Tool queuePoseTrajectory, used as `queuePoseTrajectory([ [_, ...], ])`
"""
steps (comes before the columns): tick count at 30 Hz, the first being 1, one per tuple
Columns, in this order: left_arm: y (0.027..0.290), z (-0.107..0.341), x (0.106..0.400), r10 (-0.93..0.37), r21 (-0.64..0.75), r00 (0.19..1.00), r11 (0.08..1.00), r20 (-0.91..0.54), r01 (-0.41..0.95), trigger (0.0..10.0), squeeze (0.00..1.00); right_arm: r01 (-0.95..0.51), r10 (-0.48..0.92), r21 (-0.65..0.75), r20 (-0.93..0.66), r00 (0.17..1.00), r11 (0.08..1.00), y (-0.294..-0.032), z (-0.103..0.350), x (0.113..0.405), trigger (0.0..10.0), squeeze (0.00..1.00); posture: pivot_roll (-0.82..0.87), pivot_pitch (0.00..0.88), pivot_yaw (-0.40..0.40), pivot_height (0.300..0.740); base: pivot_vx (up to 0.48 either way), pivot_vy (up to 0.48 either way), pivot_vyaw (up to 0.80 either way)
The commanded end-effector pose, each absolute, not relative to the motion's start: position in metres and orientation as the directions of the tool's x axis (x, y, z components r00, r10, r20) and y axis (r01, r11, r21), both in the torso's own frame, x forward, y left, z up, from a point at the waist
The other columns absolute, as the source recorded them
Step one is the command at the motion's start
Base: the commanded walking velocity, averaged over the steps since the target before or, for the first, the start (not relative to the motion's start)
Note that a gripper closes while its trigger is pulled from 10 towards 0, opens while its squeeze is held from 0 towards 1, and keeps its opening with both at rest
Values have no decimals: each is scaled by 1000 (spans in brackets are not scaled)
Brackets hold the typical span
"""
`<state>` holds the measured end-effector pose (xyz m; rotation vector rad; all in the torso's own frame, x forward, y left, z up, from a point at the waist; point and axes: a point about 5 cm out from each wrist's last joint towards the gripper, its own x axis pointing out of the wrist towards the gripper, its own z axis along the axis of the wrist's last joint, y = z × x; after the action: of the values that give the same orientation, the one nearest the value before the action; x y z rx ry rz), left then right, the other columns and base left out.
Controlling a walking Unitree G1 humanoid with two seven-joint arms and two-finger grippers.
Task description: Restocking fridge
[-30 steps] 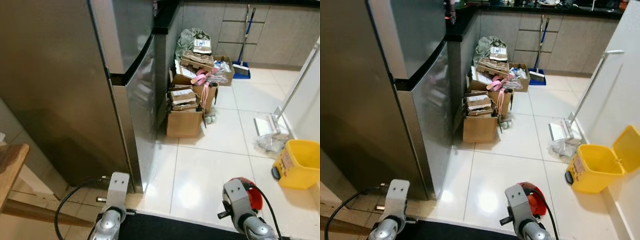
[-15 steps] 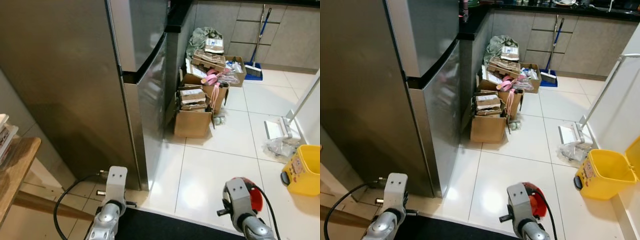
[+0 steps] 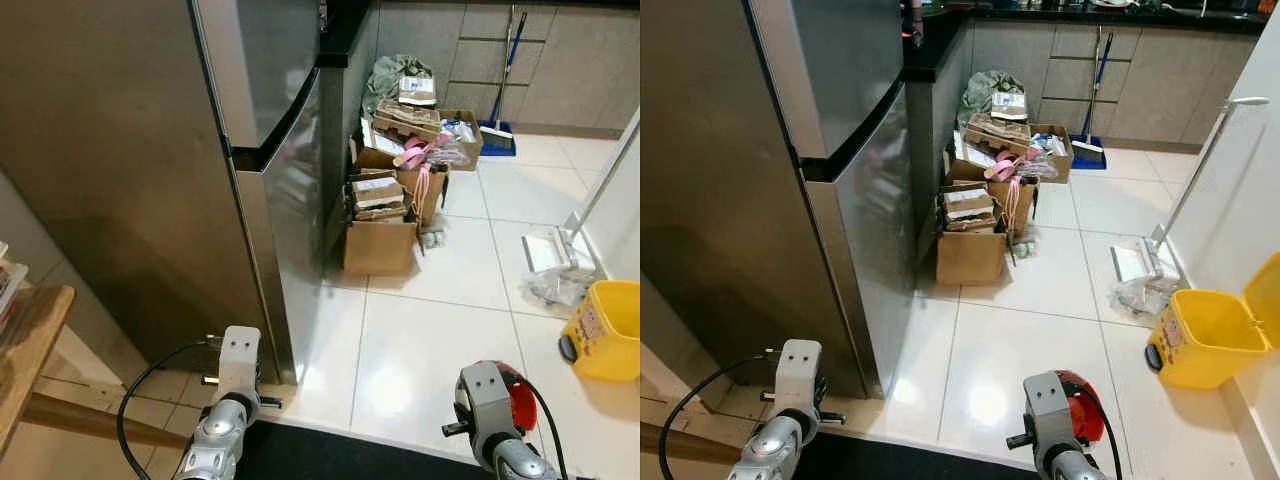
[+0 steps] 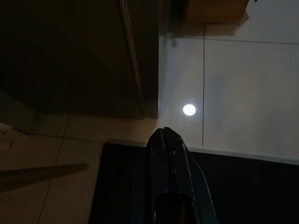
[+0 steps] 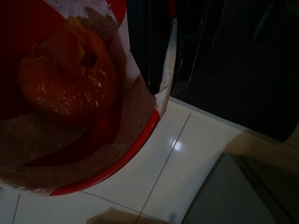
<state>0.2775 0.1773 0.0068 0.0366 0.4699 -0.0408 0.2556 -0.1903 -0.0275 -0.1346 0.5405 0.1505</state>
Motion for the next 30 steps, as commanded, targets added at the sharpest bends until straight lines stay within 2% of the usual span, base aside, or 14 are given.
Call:
queuePoseTrajectory([
  [1,173,2,275,-41,6,876,999,-480,50,10000,0,-161,91,-101,-493,865,982,-196,-23,258,10000,0,14,67,3,740,289,0,0],
  [21,172,1,273,-51,8,874,998,-483,62,10000,0,-163,92,-104,-490,867,981,-197,-24,256,10000,0,11,74,0,740,287,0,0],
  [30,170,2,274,-64,21,883,996,-465,84,10000,0,-161,91,-101,-492,866,982,-197,-25,254,10000,0,8,78,4,740,0,0,0],
])
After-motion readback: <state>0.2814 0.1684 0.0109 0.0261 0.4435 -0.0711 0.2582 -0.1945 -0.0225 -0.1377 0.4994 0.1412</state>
